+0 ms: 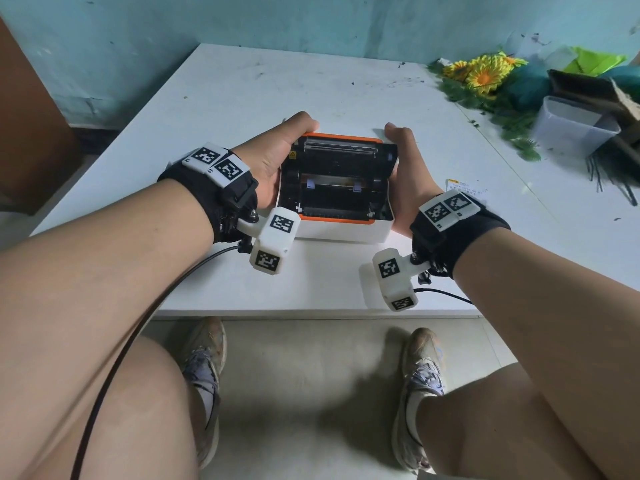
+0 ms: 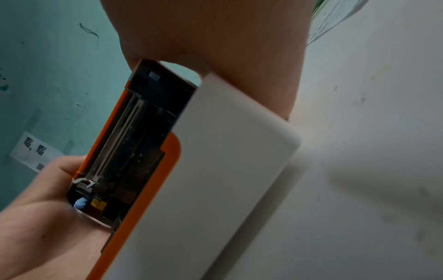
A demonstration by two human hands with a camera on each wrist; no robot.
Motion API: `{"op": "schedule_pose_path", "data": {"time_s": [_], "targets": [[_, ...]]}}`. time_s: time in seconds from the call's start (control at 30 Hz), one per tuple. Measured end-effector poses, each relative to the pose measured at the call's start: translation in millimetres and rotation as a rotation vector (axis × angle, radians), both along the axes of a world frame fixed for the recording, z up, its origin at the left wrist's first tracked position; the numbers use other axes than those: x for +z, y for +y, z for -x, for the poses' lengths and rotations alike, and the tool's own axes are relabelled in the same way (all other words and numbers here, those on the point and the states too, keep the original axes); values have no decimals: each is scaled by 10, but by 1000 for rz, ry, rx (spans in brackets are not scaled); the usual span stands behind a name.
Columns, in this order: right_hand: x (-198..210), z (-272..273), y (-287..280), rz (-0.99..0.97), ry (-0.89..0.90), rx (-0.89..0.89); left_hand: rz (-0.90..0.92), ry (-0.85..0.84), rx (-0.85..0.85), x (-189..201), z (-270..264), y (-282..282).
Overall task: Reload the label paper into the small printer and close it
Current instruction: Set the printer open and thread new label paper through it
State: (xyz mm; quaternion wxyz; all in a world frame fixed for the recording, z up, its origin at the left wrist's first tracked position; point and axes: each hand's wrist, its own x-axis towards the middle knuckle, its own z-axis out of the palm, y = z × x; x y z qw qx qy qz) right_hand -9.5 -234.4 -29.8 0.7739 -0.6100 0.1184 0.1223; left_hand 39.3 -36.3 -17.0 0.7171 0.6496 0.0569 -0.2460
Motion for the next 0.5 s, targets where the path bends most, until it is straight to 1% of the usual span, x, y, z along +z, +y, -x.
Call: {"op": "schedule_pose_path", "data": {"time_s": [0.5], "targets": [[22,-28,-36,23,18,1,0,34,-46,10,-69,34]]}}
